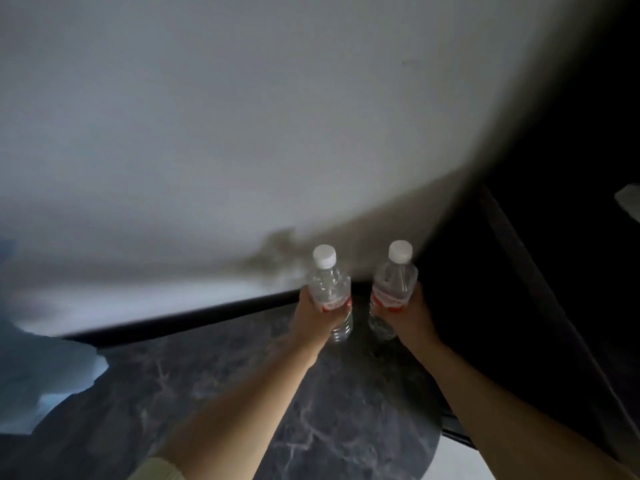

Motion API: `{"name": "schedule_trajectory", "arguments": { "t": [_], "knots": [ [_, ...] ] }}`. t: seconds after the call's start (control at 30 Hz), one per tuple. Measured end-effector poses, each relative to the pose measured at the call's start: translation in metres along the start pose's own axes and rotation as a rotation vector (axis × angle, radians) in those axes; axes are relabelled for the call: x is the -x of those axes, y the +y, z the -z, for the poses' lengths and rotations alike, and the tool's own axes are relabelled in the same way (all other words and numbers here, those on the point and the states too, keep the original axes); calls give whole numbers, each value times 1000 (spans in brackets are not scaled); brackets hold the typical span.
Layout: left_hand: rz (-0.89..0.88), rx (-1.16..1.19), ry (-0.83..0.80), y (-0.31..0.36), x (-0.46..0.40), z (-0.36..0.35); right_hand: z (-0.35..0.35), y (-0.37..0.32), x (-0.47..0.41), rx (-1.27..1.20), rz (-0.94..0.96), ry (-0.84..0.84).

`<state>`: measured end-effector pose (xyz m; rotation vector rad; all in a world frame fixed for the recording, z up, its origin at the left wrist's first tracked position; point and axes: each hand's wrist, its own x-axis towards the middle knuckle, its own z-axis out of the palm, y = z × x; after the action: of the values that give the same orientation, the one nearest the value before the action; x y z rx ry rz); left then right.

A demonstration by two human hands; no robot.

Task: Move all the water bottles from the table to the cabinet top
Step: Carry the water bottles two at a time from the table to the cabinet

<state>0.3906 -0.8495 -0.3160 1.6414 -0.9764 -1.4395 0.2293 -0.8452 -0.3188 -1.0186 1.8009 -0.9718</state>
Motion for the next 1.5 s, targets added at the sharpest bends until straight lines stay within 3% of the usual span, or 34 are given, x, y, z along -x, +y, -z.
{"name": "schedule_trajectory", "arguments": {
  "t": [0.17,0.77,0.83,1.03,1.17,1.3,1.5],
  "knots": [
    [-75,-64,-8,-30,-52,-22,-27,30,-46,-22,112,79],
    [-310,-95,-180,-73,-70,-19,-46,67,-37,-16,47,-114],
    [-268,-123,-181,-73,-68,-17,-42,63,-34,-20,58,-119],
    [79,-194,-121,-43,-25,13,-13,35,-4,36,-29,-87],
    [-57,-299,-46,14,18,44,20,-17,20,78,-42,-56],
    [-237,-467,-19,89,52,64,49,-87,37,380,35,-87],
    [-237,-1057,-237,144,107,98,41,-168,75,1074,249,-394]
  ]
}}
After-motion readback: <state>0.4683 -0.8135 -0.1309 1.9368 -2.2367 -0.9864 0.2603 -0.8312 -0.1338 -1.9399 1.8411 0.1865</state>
